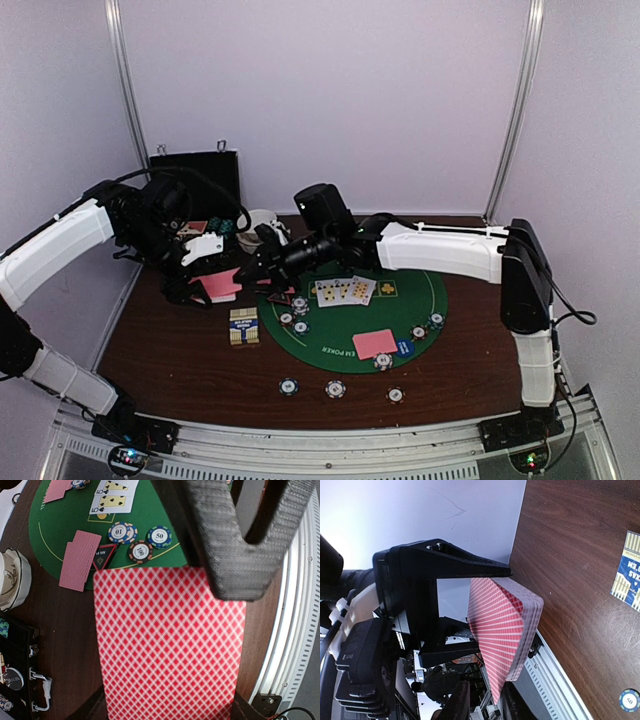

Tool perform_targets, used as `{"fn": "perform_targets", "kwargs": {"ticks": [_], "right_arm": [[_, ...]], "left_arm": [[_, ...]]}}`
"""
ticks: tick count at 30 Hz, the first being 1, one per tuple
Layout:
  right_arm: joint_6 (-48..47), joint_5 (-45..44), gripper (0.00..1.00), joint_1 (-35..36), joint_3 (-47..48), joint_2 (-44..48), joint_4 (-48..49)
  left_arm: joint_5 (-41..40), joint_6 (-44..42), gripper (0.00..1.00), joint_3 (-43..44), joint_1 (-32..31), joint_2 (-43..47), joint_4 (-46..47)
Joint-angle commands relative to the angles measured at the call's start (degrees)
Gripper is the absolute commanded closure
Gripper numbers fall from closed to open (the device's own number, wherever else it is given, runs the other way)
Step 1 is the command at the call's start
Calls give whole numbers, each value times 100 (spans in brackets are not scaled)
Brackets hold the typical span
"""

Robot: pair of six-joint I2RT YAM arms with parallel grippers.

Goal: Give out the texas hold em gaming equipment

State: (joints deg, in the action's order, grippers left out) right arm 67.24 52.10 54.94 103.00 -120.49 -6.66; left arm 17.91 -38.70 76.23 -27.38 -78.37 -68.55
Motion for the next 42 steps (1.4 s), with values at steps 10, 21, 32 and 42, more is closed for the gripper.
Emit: {"fn": "perform_targets", "kwargs": {"ticks": [10, 21, 32, 42], "right_arm": [[482, 143, 77, 87, 150, -161, 851], [728, 133, 94, 98, 54, -280, 1160], [327, 130, 100, -373, -902, 445, 775], [-729, 77, 100, -1871, -2725, 1839, -230]], "left_arm": [[15, -76, 100, -38, 22, 61, 216], [33, -50, 100, -20, 17, 69, 218], [-21, -59, 100, 5, 21, 41, 213], [-74, -70, 100, 30, 22, -10, 220]]}}
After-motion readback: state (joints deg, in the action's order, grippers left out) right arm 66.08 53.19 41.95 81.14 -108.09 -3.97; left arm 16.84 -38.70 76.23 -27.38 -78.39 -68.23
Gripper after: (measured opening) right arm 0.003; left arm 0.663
